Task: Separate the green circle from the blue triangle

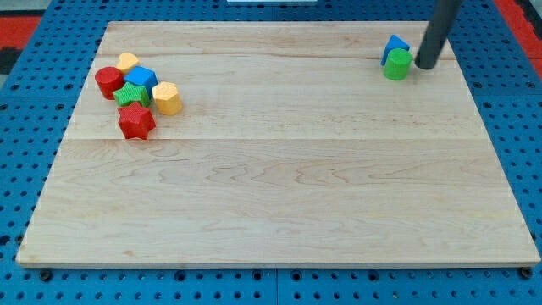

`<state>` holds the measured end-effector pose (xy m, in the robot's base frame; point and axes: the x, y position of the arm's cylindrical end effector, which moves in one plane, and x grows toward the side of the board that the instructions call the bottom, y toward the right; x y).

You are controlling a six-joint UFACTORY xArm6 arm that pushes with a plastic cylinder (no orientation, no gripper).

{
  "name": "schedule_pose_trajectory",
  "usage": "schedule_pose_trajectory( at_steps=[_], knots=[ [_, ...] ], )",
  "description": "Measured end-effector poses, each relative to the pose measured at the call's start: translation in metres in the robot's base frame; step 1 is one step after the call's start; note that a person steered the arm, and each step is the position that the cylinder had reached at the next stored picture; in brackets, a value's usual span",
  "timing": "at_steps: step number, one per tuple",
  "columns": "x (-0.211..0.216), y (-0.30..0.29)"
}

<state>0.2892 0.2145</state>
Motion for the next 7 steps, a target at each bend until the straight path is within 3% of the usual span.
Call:
schedule_pose_trajectory(
  at_steps=[1, 4, 5, 6, 7],
  knots=[
    [-0.02, -0.093],
    [-0.027, -0.012],
    [-0.05, 0.019],
    [-0.085, 0.017],
    [-0.079, -0.044]
  ],
)
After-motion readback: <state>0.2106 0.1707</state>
